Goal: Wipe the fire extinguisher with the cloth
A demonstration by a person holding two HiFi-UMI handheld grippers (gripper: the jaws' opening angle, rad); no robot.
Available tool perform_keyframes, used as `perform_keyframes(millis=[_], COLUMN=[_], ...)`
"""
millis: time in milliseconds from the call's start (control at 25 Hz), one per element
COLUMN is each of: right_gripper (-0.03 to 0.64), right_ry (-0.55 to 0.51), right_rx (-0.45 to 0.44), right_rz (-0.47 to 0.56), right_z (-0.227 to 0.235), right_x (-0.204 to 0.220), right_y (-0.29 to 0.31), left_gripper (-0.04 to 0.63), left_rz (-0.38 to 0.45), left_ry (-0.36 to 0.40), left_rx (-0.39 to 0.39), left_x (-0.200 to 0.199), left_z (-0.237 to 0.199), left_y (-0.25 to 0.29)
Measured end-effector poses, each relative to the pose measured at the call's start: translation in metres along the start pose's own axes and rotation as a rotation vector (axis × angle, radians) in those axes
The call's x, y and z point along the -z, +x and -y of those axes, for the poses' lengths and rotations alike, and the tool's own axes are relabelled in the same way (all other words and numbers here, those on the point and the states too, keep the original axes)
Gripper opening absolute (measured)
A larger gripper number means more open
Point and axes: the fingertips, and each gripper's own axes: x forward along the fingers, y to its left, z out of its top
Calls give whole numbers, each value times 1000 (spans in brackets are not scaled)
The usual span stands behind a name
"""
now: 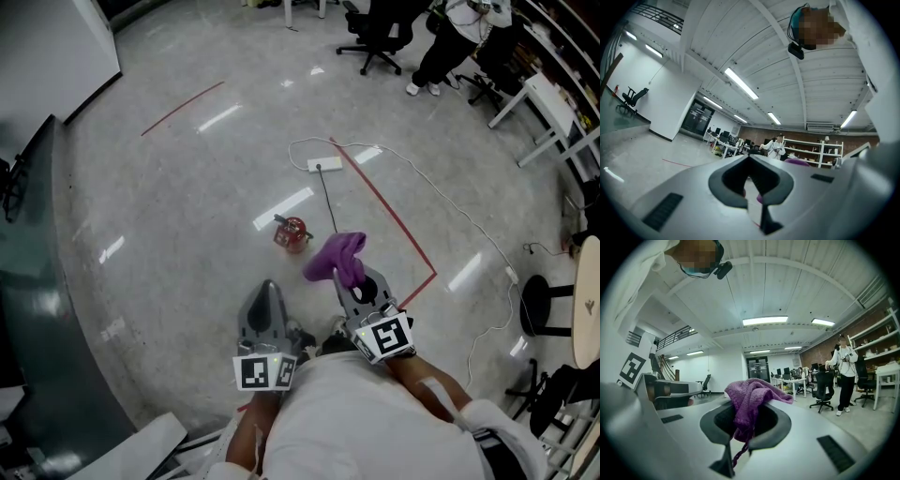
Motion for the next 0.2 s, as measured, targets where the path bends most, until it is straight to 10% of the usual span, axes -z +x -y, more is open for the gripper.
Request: perform_keyframes(millis=[200], right_gripper=[49], right_ry=[3], right_rx=[15], right_rz=[14], right_z=[10], right_x=[-6], right_y=[-5], left_gripper=[5], left_rz=[-9], left_ry=[6], left_rx=[7], left_x=[0], left_z=[7], left_y=[-1])
